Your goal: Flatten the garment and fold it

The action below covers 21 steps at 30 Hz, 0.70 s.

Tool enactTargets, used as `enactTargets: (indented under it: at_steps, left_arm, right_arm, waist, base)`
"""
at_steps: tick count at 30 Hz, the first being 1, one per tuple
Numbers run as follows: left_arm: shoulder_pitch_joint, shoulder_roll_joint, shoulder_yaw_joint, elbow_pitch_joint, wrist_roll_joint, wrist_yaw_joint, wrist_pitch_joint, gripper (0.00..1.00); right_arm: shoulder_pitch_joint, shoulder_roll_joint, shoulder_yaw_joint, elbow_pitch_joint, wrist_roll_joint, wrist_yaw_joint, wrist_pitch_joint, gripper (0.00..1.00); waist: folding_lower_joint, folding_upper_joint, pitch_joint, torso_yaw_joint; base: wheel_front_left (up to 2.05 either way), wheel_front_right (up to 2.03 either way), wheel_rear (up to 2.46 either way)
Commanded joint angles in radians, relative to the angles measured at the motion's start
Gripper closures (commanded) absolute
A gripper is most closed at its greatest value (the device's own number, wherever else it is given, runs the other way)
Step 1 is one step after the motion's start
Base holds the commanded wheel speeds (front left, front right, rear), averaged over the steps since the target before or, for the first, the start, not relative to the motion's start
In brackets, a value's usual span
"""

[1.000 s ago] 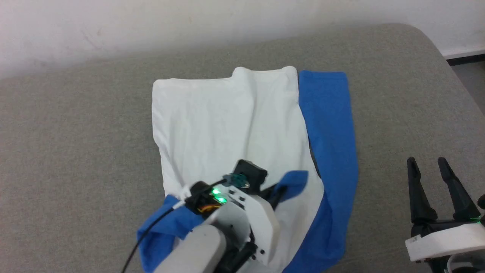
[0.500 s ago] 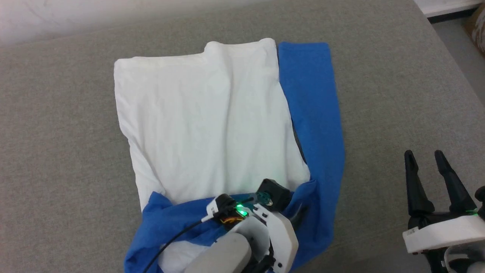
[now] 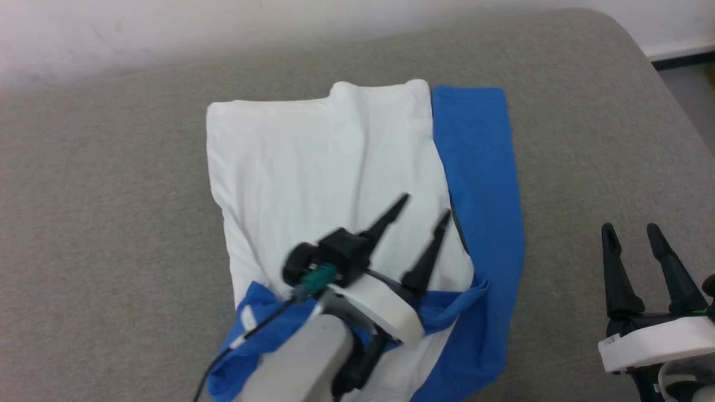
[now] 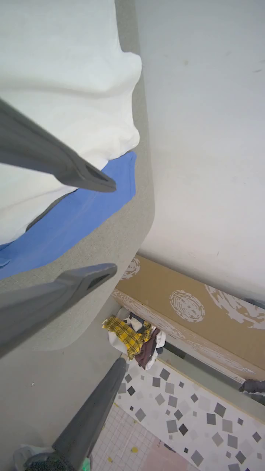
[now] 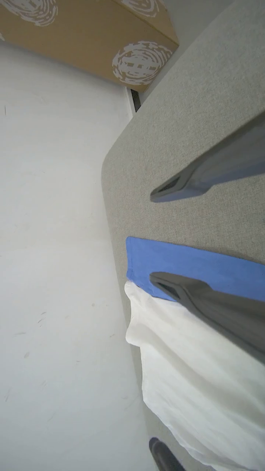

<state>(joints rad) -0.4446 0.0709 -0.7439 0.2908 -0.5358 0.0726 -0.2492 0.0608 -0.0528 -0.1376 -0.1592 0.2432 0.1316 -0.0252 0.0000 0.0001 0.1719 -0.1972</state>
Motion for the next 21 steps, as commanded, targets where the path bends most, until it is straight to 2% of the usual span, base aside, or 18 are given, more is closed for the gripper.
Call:
enactTargets:
  at_steps: [1,6,12,16,21]
  left_arm:
    - [0.022,0.017,0.025,-0.015,0.011,0.013,-0.008,0.0]
    - [0.092,0.06,0.216,-0.152,0.074,0.068,-0.012,0.0]
    - [0.216,0.103,0.445,-0.217,0.131,0.111,-0.012,0.0]
    - [0.296,0.127,0.571,-0.242,0.154,0.115,-0.012,0.0]
    - [0.391,0.149,0.656,-0.269,0.182,0.106,-0.012,0.0]
  right_arm:
    - [-0.002,0.003,-0.004,-0.005,-0.008,-0.001,0.004,0.0]
    - [0.0,0.003,-0.019,-0.008,-0.019,-0.001,0.014,0.0]
    - [-0.001,0.003,-0.022,0.007,-0.032,-0.001,0.025,0.0]
    - [-0.008,0.003,-0.015,0.027,-0.038,-0.001,0.034,0.0]
    - [-0.018,-0.006,-0.018,0.058,-0.037,-0.001,0.059,0.0]
  waist:
    - [0.0,-0.0001,-0.036,0.037]
    - [0.0,-0.0001,-0.056,0.068]
    - [0.0,-0.0001,-0.071,0.095]
    - [0.0,-0.0001,-0.078,0.115]
    - [0.0,-0.0001,-0.078,0.148]
  base:
    - [0.0,0.0,0.0]
    - [0.0,0.0,0.0]
    - [0.0,0.0,0.0]
    - [0.0,0.0,0.0]
    - [0.0,0.0,0.0]
